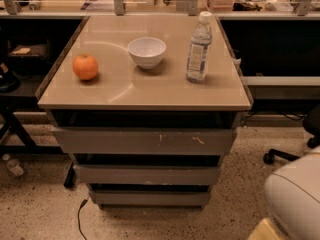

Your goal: Close top drawer

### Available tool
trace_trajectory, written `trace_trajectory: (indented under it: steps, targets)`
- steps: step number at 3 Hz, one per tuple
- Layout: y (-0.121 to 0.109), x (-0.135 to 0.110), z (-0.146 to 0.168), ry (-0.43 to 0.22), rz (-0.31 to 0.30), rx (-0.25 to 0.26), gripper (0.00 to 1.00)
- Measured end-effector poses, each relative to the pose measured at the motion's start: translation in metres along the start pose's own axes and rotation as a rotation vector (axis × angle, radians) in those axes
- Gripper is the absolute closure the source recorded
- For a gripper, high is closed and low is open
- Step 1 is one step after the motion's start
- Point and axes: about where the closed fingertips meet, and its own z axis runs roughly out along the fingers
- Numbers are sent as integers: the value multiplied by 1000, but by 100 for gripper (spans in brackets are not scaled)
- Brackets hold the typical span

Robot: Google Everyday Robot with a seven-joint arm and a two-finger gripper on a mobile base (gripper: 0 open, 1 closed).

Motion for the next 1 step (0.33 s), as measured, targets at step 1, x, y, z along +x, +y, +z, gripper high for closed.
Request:
trace_trajectory:
  steps: [1]
  targets:
    - [-9, 36, -29, 42, 53, 59, 0]
